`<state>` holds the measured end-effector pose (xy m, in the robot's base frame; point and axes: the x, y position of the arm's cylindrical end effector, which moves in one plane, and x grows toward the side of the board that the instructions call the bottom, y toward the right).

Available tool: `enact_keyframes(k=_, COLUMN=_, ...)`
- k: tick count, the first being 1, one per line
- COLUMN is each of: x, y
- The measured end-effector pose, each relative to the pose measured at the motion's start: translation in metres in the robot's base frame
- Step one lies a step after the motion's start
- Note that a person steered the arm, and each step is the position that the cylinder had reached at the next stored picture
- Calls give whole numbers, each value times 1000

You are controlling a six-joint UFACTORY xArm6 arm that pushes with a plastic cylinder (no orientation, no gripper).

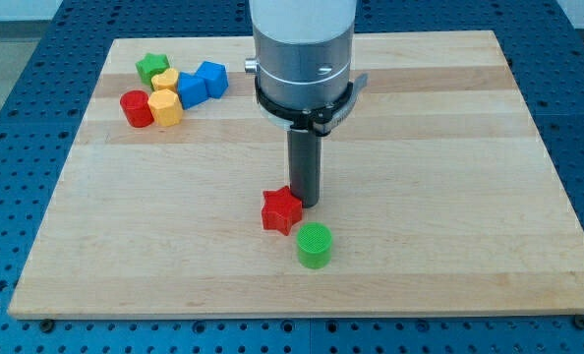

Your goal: Keep arm above blue cube

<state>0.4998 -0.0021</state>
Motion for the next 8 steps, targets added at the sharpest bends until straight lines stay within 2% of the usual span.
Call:
enact_keyframes(k=1, x=51, y=0)
enact_keyframes(k=2, x=47, y=0)
enact_keyframes(k=3, x=-8, y=-12)
enact_keyframes(k=4, x=-28, y=-18)
enact_keyframes(k=5, x=-28, y=-18)
enact_keyframes(k=6, x=-58, y=-18)
enact_keyframes(k=7, x=-162, y=-36)
enact_keyframes(k=8, x=-243, y=-55)
